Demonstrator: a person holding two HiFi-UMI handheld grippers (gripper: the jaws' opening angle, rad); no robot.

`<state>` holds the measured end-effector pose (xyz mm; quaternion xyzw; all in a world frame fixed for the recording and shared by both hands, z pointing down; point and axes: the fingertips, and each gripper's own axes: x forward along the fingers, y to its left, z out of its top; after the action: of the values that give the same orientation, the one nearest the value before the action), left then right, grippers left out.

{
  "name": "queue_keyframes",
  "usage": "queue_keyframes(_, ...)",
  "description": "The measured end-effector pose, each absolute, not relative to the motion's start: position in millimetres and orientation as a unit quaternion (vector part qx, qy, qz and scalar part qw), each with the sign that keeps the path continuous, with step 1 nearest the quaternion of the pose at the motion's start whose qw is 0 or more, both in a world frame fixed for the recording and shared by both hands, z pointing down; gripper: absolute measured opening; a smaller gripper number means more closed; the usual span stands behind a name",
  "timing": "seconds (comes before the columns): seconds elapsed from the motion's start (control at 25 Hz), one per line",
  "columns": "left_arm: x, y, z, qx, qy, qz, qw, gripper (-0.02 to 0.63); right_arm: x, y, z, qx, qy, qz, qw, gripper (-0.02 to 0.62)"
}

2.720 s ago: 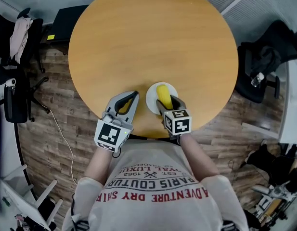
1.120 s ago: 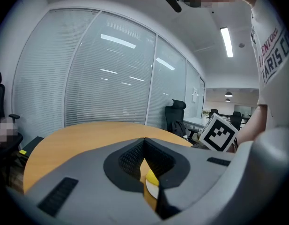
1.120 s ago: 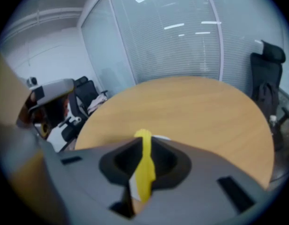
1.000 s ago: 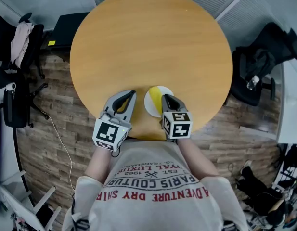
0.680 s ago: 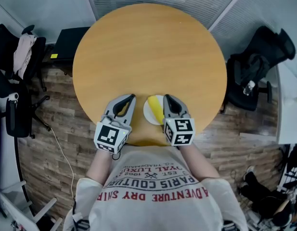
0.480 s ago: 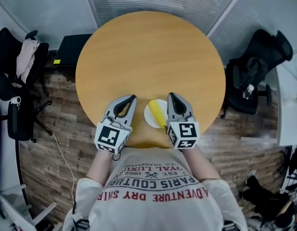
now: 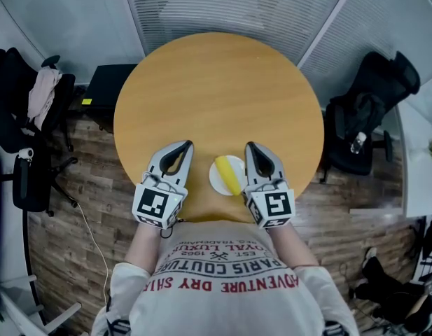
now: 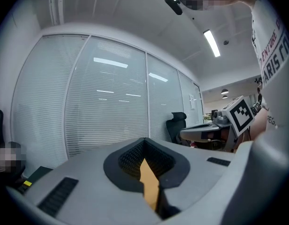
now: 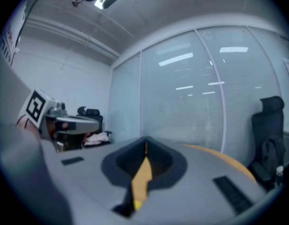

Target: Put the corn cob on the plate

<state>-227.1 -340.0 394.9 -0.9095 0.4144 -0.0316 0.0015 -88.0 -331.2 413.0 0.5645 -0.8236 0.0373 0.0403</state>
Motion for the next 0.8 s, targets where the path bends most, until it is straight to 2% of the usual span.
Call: queue_keyframes(0.8,-229,-346,403,-0.906,0.422,-0.031,-0.018,0.032,-75,-337,427,0.59,-0.803,0.065,0.056,0.029)
